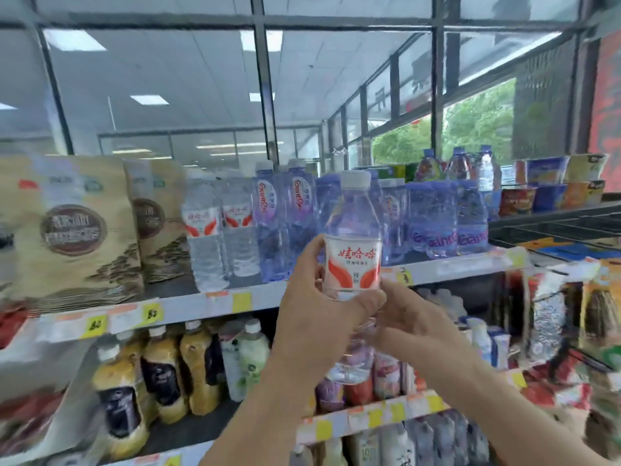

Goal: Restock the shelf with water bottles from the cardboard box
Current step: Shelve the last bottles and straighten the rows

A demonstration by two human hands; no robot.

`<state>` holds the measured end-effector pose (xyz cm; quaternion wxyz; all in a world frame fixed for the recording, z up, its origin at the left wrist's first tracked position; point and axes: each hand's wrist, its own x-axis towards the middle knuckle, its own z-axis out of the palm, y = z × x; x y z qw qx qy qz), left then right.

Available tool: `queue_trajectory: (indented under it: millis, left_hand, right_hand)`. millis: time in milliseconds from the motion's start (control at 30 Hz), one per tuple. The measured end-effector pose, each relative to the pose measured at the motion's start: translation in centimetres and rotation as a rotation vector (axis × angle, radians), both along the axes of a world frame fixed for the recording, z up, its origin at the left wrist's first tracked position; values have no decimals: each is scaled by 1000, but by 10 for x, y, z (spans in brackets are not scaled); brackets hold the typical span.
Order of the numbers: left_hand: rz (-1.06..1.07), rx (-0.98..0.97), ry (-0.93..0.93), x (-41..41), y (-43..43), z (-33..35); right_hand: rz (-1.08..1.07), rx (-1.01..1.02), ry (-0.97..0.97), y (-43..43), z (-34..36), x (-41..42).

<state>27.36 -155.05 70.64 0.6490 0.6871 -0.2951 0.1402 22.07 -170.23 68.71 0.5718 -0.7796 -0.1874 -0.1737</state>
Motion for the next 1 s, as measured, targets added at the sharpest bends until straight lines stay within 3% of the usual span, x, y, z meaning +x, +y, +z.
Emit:
queue_trajectory:
  millis: [233,400,667,1000]
  left_hand:
    - [22,47,-34,46,66,25]
    - [4,57,-60,69,95,32]
    - [246,57,-25,106,114,53]
    - [338,68,-54,140,118,60]
  right_hand:
    - [-102,-30,-126,76,8,51]
    - [-120,-41,-71,94,17,90]
    - [-50,-162,-158,114,55,139]
    - [-314,-153,-248,148,58,178]
